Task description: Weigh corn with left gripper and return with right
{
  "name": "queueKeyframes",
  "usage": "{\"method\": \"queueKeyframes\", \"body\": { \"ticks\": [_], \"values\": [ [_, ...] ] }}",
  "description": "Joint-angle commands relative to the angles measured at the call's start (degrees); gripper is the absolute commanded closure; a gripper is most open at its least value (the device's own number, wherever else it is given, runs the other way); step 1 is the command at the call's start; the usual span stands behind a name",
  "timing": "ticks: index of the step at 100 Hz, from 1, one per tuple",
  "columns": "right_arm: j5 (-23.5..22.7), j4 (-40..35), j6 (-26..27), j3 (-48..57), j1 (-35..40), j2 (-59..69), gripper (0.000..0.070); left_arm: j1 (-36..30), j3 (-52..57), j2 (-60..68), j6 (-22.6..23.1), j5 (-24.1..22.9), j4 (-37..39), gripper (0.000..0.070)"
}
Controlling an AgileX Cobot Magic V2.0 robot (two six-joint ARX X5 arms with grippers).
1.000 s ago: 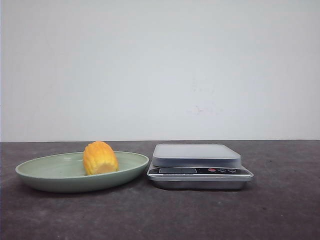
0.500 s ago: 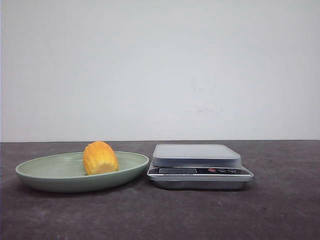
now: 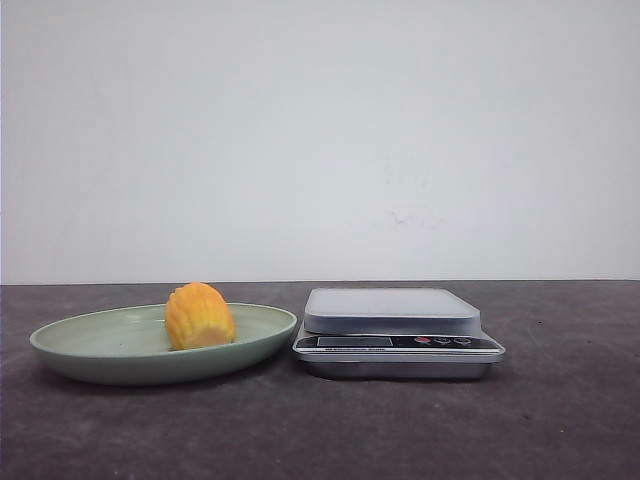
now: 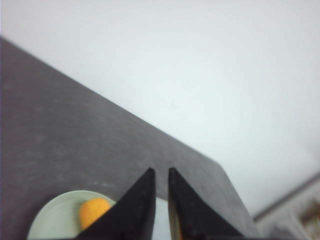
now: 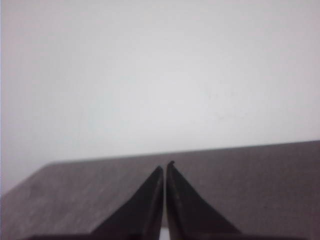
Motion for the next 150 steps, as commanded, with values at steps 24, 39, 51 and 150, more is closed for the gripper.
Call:
{"method": "queueKeyframes", "body": {
  "ticks": [24,39,51,150],
  "values": [
    [0.0,-9.1,-6.3,18.2,0.0,11.3,0.0697,-1.0,31.6,18.0,18.6,-1.2,-14.8,0.0690],
    [-3.3,-10.1,-6.3,18.2,0.1,11.3,0.0398,-1.2,35.0,20.3,18.2,0.2,-15.9,0.0242],
    [-6.7,-10.6,-5.7,18.2,0.1,11.2,0.0094,-1.9,35.0,20.4,18.2,0.3,-18.4,0.0000],
    [-5.4,-20.0,-7.9,18.1,0.3,11.4,0.0039,-16.2,23.8,48.6,12.3,-3.1,-18.4,0.0082]
  ]
}}
